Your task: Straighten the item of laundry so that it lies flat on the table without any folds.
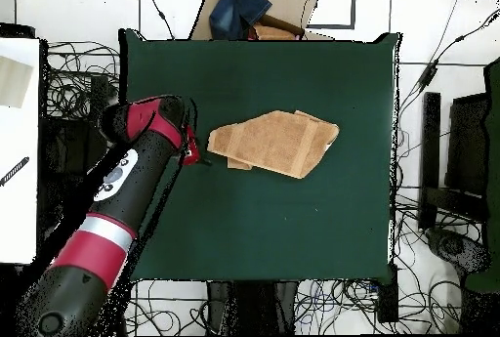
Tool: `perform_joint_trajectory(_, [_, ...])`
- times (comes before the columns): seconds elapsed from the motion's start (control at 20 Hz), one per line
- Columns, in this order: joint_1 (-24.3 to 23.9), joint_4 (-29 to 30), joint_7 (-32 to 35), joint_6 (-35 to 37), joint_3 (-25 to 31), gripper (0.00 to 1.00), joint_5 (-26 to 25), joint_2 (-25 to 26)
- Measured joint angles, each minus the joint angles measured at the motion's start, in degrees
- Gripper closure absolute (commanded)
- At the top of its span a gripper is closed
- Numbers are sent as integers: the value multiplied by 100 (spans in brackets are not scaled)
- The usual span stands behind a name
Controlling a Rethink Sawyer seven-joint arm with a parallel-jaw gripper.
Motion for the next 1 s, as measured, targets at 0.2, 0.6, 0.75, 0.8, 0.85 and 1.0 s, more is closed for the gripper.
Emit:
perform_joint_trajectory(0.2, [-1, 0, 0, 1, 0, 0, -1, -1])
perform_joint_trajectory(0.6, [-1, 0, 0, 1, 0, 0, -1, -1])
perform_joint_trajectory(0.75, [-1, 0, 0, -6, 0, 0, 0, 2])
perform_joint_trajectory(0.8, [-1, 0, 0, -13, 0, 100, 0, 5])
perform_joint_trajectory(0.85, [-1, 0, 0, -20, 0, 100, 0, 8])
perform_joint_trajectory(1.0, [-1, 0, 0, -52, 1, 100, 0, 22])
